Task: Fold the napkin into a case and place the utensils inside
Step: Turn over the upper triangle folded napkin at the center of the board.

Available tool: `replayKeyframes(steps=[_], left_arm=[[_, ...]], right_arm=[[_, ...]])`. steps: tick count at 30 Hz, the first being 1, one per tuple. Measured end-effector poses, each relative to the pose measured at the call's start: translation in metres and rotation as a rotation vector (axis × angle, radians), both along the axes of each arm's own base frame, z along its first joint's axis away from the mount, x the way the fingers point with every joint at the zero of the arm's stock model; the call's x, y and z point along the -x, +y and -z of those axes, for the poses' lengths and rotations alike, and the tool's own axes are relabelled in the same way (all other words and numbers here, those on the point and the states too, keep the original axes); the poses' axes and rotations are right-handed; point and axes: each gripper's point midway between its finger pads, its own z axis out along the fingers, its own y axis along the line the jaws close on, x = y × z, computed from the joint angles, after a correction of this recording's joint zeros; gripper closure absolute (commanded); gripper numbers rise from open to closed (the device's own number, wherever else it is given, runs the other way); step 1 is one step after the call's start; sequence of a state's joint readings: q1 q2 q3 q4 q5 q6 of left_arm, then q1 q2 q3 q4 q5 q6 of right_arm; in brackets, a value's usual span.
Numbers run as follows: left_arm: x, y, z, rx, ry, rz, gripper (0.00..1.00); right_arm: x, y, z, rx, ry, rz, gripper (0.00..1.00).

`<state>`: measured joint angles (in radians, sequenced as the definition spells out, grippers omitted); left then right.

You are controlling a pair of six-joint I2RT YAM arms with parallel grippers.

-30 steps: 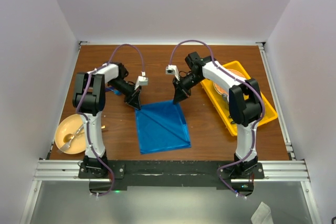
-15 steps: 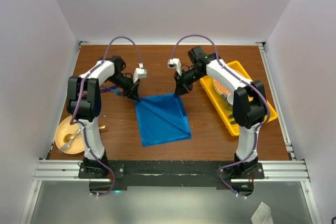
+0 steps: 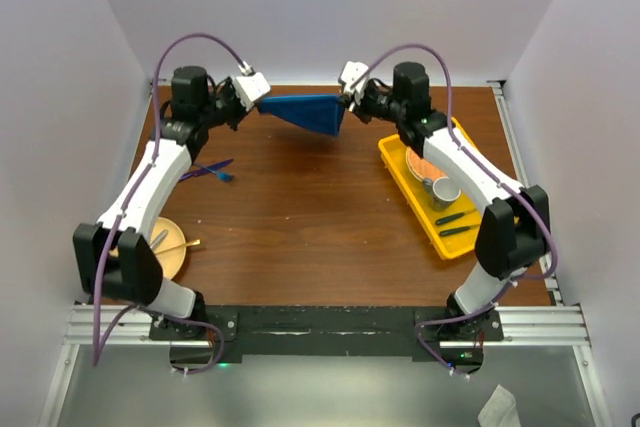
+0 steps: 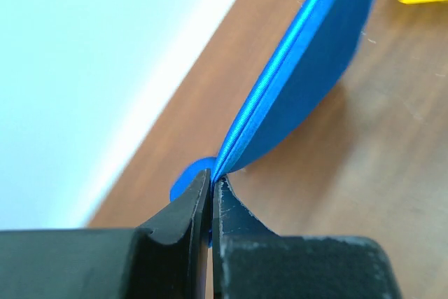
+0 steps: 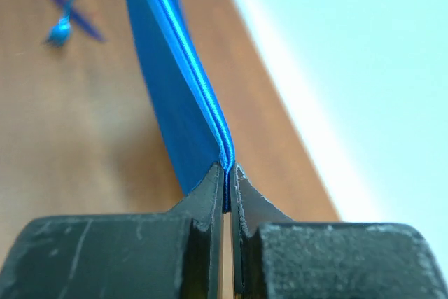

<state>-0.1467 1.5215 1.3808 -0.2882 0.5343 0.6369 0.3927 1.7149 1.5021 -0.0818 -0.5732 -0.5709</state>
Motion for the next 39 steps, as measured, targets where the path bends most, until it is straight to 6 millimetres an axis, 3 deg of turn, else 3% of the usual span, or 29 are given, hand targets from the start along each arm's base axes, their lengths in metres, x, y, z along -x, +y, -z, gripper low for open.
replayKeyframes(steps=[2, 4, 8, 10, 11, 13, 15, 18, 22, 30, 39], left_arm=[[0.008, -0.002, 0.000, -0.035, -0.072, 0.003, 1.00], [0.019, -0.006, 0.022, -0.090, -0.109, 0.013, 1.00], [0.054, -0.008, 0.121, -0.230, -0.002, 0.041, 1.00], [0.078, -0.006, 0.164, -0.280, 0.070, 0.066, 1.00], [0.091, -0.004, 0.182, -0.306, 0.103, 0.082, 1.00], [0.110, 0.000, 0.203, -0.334, 0.147, 0.095, 1.00], [0.123, 0.001, 0.209, -0.345, 0.152, 0.111, 1.00], [0.134, -0.003, 0.205, -0.345, 0.132, 0.136, 1.00], [0.145, -0.007, 0.207, -0.351, 0.155, 0.160, 1.00], [0.185, -0.007, 0.230, -0.378, 0.263, 0.230, 1.00], [0.219, -0.008, 0.245, -0.400, 0.353, 0.303, 1.00]], right_arm=[[0.002, -0.001, -0.004, -0.004, -0.113, -0.007, 1.00], [0.009, -0.001, 0.009, 0.021, -0.203, -0.027, 1.00], [0.026, 0.005, 0.077, 0.130, -0.256, -0.101, 1.00], [0.047, 0.008, 0.118, 0.200, -0.252, -0.169, 1.00], [0.063, 0.008, 0.141, 0.242, -0.251, -0.219, 1.00], [0.089, 0.009, 0.168, 0.295, -0.253, -0.304, 1.00], [0.122, 0.007, 0.188, 0.338, -0.256, -0.408, 1.00], [0.154, 0.006, 0.189, 0.380, -0.307, -0.520, 1.00], [0.175, 0.012, 0.181, 0.414, -0.382, -0.616, 1.00], [0.215, 0.007, 0.210, 0.494, -0.309, -0.748, 1.00], [0.250, 0.008, 0.228, 0.544, -0.229, -0.850, 1.00]])
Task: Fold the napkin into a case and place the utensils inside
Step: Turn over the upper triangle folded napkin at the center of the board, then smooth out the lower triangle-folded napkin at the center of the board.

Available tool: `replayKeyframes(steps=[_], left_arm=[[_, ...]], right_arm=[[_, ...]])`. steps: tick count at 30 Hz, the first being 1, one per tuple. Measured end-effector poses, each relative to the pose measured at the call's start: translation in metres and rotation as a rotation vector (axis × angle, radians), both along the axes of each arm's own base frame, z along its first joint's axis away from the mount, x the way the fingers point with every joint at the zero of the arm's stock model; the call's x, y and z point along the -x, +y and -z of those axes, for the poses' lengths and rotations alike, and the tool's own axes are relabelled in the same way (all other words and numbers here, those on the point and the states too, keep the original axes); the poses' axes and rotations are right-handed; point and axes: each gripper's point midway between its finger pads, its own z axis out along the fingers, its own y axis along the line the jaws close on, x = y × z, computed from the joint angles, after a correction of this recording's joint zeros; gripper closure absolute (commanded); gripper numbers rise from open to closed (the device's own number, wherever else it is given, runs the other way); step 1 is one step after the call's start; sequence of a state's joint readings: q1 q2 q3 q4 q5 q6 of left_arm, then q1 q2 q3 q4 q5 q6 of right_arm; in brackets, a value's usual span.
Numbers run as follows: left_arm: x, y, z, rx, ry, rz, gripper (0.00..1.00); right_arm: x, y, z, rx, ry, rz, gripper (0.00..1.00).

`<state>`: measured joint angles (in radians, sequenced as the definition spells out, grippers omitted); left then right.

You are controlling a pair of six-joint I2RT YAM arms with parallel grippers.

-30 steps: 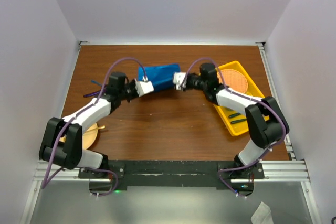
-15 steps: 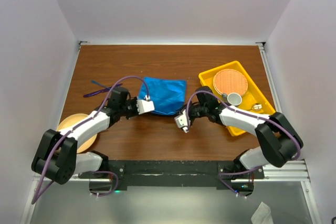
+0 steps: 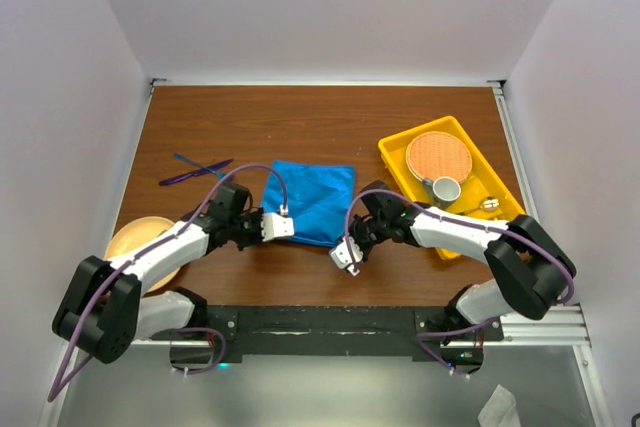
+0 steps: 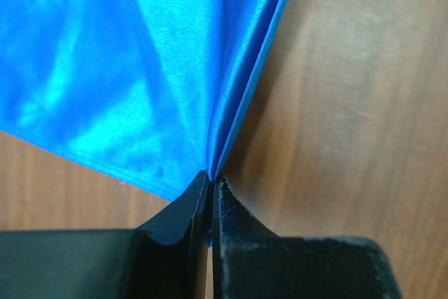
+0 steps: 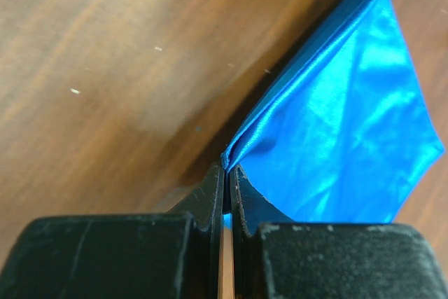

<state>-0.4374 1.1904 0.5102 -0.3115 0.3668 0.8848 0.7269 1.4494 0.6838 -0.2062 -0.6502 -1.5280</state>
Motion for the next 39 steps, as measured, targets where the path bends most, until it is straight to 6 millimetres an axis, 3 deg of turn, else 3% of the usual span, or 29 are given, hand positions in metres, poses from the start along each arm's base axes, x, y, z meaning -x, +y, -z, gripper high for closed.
replayKeyframes(steps=[1, 2, 3, 4, 5, 7, 10, 12, 18, 22, 26, 30, 33, 39], left_arm=[[0.003, -0.001, 0.001, -0.003, 0.009, 0.009, 1.00], [0.006, -0.001, 0.002, -0.006, 0.017, 0.017, 0.91], [0.009, -0.002, 0.002, -0.010, 0.021, 0.027, 0.83], [0.011, -0.002, 0.003, -0.013, 0.027, 0.037, 0.75], [0.014, -0.002, 0.003, -0.015, 0.035, 0.045, 0.61], [0.020, 0.000, 0.005, -0.030, 0.049, 0.060, 0.51], [0.032, 0.006, 0.003, -0.044, 0.075, 0.068, 0.45], [0.037, 0.007, -0.006, -0.037, 0.081, 0.069, 0.44], [0.024, -0.009, -0.053, 0.065, 0.051, 0.010, 0.49], [0.011, -0.020, -0.055, 0.099, 0.089, -0.039, 0.54], [0.009, -0.025, -0.046, 0.104, 0.124, -0.038, 0.56], [0.003, -0.031, -0.045, 0.117, 0.095, -0.001, 0.60], [0.004, -0.029, -0.031, 0.090, 0.104, 0.016, 0.67], [0.023, -0.013, 0.003, 0.021, 0.171, 0.010, 0.73]], right_arm=[[0.003, 0.000, 0.002, 0.011, 0.006, -0.005, 1.00], [0.007, 0.000, 0.003, 0.018, 0.013, -0.012, 0.94], [0.011, -0.001, 0.005, 0.029, 0.021, -0.020, 0.80], [0.014, -0.001, 0.006, 0.036, 0.028, -0.025, 0.60], [0.017, -0.002, 0.007, 0.044, 0.036, -0.030, 0.51], [0.023, -0.005, 0.010, 0.066, 0.059, -0.032, 0.40], [0.027, -0.009, 0.005, 0.087, 0.097, 0.001, 0.35], [0.024, -0.009, -0.008, 0.080, 0.119, 0.053, 0.35], [-0.011, 0.002, -0.086, -0.049, 0.214, 0.362, 0.39], [-0.043, -0.005, -0.108, -0.092, 0.359, 0.615, 0.46], [-0.067, -0.017, -0.094, -0.067, 0.560, 0.871, 0.52], [-0.069, -0.028, -0.069, -0.013, 0.715, 1.062, 0.54], [-0.069, -0.027, -0.055, 0.012, 0.787, 1.138, 0.57], [-0.085, -0.020, 0.000, 0.126, 0.869, 1.266, 0.63]])
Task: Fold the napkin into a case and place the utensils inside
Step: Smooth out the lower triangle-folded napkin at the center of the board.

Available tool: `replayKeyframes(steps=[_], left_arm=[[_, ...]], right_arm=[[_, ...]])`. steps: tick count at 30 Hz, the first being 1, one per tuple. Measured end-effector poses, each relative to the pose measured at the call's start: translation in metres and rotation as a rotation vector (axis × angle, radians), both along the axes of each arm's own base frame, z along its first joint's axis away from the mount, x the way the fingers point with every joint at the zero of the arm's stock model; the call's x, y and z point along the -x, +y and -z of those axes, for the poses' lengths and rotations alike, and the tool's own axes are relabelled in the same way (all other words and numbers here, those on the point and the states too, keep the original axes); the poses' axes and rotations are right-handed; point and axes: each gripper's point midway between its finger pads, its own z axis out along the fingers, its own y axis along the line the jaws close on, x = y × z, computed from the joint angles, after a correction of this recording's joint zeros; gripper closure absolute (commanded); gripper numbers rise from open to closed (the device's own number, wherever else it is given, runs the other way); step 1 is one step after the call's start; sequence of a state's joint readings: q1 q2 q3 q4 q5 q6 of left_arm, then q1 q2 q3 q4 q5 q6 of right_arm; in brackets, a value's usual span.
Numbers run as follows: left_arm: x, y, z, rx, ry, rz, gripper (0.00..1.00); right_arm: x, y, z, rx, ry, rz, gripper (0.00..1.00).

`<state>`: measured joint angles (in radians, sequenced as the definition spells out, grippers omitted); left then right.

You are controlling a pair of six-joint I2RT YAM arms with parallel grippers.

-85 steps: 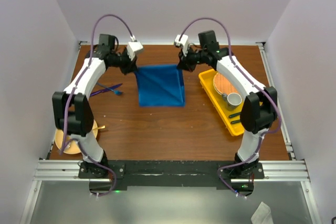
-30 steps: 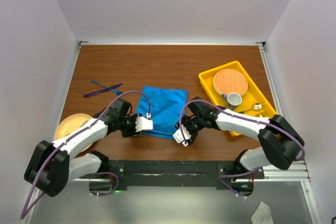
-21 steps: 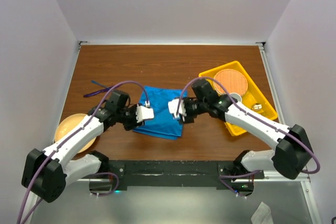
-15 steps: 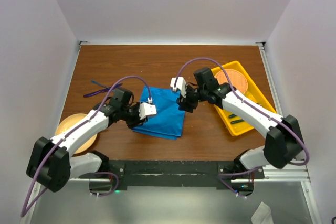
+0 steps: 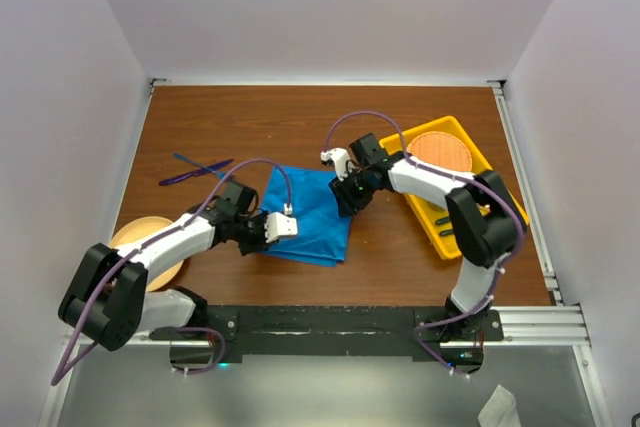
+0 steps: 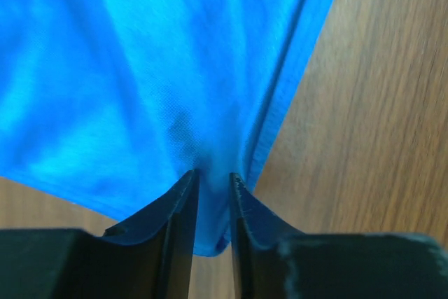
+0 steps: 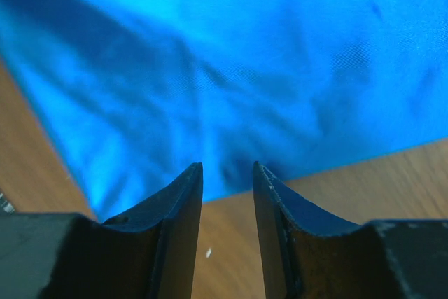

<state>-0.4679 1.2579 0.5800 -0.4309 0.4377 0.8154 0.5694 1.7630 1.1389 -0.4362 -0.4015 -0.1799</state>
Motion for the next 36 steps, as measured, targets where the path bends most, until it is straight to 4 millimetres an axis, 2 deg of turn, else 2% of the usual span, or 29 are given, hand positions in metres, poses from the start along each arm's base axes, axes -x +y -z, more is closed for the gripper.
replayKeyframes(steps=[3, 6, 9, 14, 16, 19, 23, 25, 28, 29, 32, 33, 35, 36], left_arm=[[0.006, 0.005, 0.009, -0.019, 0.016, -0.005, 0.75], [0.005, 0.003, 0.009, -0.014, 0.004, -0.009, 0.76], [0.004, -0.002, 0.009, -0.010, -0.009, -0.011, 0.70], [0.001, -0.011, 0.007, 0.004, 0.007, -0.048, 0.61], [-0.002, -0.013, 0.003, 0.013, 0.004, -0.066, 0.58], [-0.011, -0.020, -0.011, 0.052, -0.033, -0.082, 0.54], [-0.026, -0.050, -0.038, 0.130, -0.103, -0.066, 0.51], [-0.031, -0.068, -0.044, 0.162, -0.124, -0.044, 0.50], [-0.033, -0.091, -0.042, 0.180, -0.118, -0.021, 0.50], [-0.033, -0.097, -0.039, 0.184, -0.106, -0.020, 0.50], [-0.036, -0.108, -0.027, 0.181, -0.057, -0.046, 0.50], [-0.037, -0.109, -0.024, 0.180, -0.046, -0.058, 0.50], [-0.039, -0.111, -0.020, 0.182, -0.028, -0.080, 0.50], [-0.040, -0.112, -0.020, 0.188, -0.025, -0.091, 0.50]], right_arm=[[-0.007, 0.001, 0.026, 0.045, 0.052, 0.027, 0.67], [-0.027, 0.010, 0.023, 0.041, 0.025, 0.045, 0.68], [-0.051, 0.024, 0.024, 0.033, 0.004, 0.051, 0.68], [-0.093, 0.047, 0.016, -0.001, -0.041, 0.059, 0.66], [-0.098, 0.047, 0.009, -0.022, -0.038, 0.072, 0.64], [-0.097, 0.036, -0.015, -0.082, -0.011, 0.117, 0.64], [-0.071, 0.000, -0.062, -0.188, 0.035, 0.251, 0.66], [-0.054, -0.010, -0.077, -0.237, 0.055, 0.292, 0.67], [-0.011, -0.012, -0.083, -0.311, 0.127, 0.305, 0.68], [0.001, -0.012, -0.080, -0.320, 0.158, 0.305, 0.58], [0.036, -0.008, -0.066, -0.367, 0.276, 0.288, 0.39], [0.044, -0.007, -0.061, -0.377, 0.312, 0.284, 0.28], [0.057, -0.006, -0.055, -0.404, 0.374, 0.278, 0.15], [0.060, -0.005, -0.055, -0.424, 0.393, 0.271, 0.02]])
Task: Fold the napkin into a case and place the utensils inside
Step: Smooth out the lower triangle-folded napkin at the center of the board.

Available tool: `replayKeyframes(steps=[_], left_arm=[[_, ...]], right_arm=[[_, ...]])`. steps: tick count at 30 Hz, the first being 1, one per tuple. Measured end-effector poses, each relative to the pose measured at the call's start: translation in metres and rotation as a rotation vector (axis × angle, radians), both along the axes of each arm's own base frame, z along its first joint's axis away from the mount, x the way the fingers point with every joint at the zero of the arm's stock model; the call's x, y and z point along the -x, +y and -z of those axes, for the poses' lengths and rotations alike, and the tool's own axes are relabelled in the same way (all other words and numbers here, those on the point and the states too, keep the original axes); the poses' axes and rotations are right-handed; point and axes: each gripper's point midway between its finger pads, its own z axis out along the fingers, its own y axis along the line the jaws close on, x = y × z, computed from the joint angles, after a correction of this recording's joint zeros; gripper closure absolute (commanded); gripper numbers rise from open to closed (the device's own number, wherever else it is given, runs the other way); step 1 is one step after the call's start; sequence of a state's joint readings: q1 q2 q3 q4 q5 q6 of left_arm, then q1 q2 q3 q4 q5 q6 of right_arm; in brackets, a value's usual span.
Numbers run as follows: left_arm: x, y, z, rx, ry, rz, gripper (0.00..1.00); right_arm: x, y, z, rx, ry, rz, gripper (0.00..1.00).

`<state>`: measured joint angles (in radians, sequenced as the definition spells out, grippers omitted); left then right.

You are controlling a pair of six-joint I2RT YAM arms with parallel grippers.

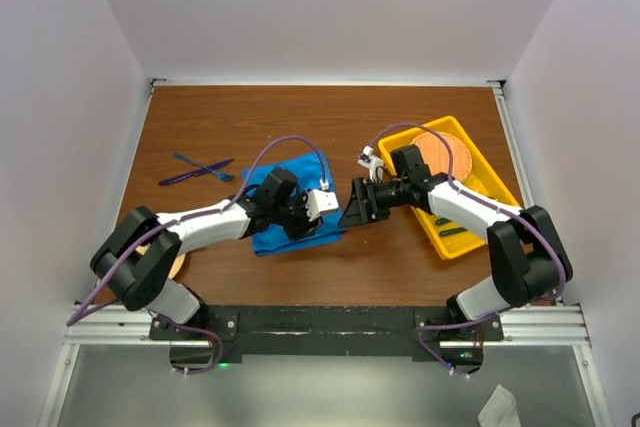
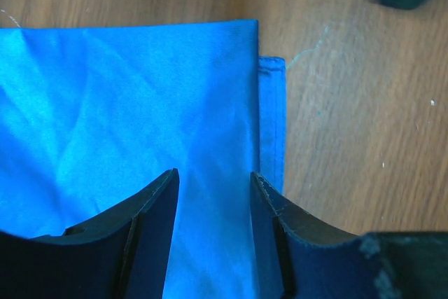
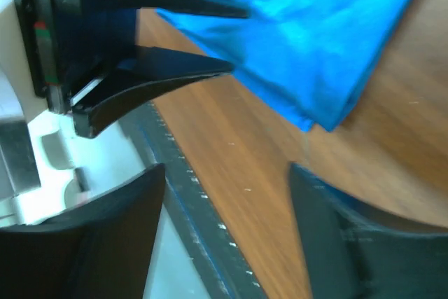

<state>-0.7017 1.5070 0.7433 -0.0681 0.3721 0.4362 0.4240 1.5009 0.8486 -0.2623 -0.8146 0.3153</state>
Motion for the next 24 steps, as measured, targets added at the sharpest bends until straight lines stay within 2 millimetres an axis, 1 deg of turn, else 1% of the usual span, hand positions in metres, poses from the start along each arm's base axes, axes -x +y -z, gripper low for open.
replayKeyframes(steps=[5, 10, 12, 18, 21, 24], left_arm=[[-0.007, -0.006, -0.006, 0.039, -0.004, -0.045, 0.50], [-0.010, -0.008, -0.011, 0.073, -0.019, -0.078, 0.49], [-0.010, -0.006, -0.011, 0.083, -0.022, -0.089, 0.48], [0.000, -0.001, -0.006, 0.090, -0.029, -0.070, 0.45], [0.007, 0.000, -0.007, 0.096, -0.042, -0.025, 0.44], [0.010, 0.001, -0.014, 0.102, -0.092, 0.029, 0.43]], right_arm=[[0.013, 0.007, 0.003, -0.101, 0.088, 0.012, 0.02], [0.021, 0.007, 0.018, -0.151, 0.203, 0.134, 0.02], [0.020, 0.008, 0.018, -0.167, 0.240, 0.198, 0.02], [0.002, 0.009, 0.008, -0.255, 0.279, 0.402, 0.02], [0.000, 0.011, 0.008, -0.285, 0.308, 0.454, 0.02], [-0.001, 0.014, 0.010, -0.302, 0.327, 0.473, 0.02]])
